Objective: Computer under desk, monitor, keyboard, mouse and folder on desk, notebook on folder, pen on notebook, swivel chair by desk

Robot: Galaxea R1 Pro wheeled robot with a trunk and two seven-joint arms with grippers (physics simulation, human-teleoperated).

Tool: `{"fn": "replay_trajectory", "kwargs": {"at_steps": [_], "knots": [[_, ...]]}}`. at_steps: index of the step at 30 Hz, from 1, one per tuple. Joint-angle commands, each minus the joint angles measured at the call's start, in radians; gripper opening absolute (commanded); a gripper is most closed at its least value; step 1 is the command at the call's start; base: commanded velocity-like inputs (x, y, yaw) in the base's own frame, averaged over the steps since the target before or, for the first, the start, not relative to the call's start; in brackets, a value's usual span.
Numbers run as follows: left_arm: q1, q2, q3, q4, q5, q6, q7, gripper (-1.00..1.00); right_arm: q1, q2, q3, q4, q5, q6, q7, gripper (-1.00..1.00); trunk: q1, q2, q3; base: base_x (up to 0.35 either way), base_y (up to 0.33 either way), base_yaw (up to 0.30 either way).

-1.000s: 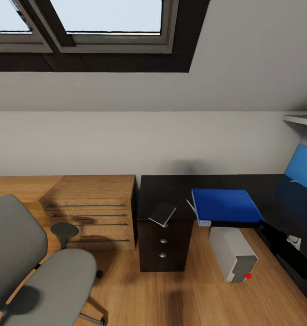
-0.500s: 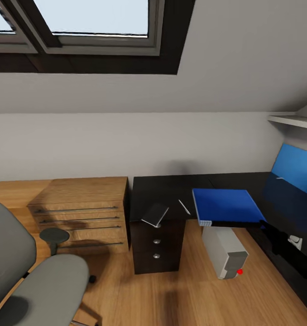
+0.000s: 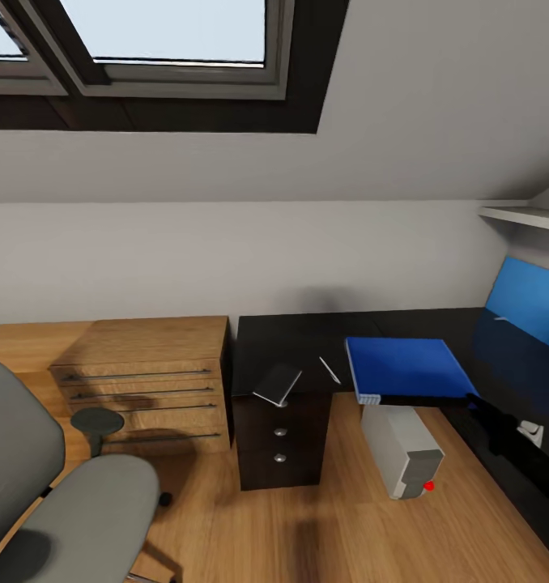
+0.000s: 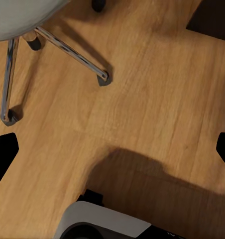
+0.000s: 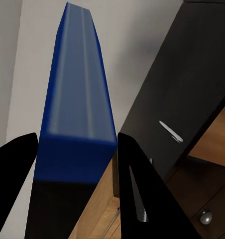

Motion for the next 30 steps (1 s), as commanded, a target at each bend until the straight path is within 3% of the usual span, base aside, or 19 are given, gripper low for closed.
{"fn": "replay_trajectory", "kwargs": {"at_steps": [1, 9, 19, 30], "knots": [[-0.001, 0.000, -0.004, 0.000, 0.008, -0.003, 0.003, 1.00, -0.001, 0.001, -0.003, 0.000, -0.002, 0.006, 0.002, -1.00, 0.000, -0.001, -0.001, 0.000, 0.000, 0.000], [-0.001, 0.000, -0.004, 0.000, 0.008, -0.003, 0.003, 1.00, 0.000, 0.028, -0.002, 0.002, -0.004, -0.023, -0.001, -1.00, 0.000, -0.001, -0.001, 0.000, 0.000, 0.026], [-0.001, 0.000, -0.003, 0.000, 0.008, -0.003, 0.002, 1.00, 0.000, 0.032, -0.003, 0.000, -0.006, -0.059, 0.001, -1.00, 0.000, -0.001, -0.003, 0.000, 0.000, 0.082], [-0.001, 0.000, -0.003, 0.000, 0.008, -0.003, 0.002, 1.00, 0.000, 0.032, -0.003, -0.004, -0.004, -0.058, 0.001, -1.00, 0.000, -0.001, -0.006, 0.000, 0.000, -0.199]]}}
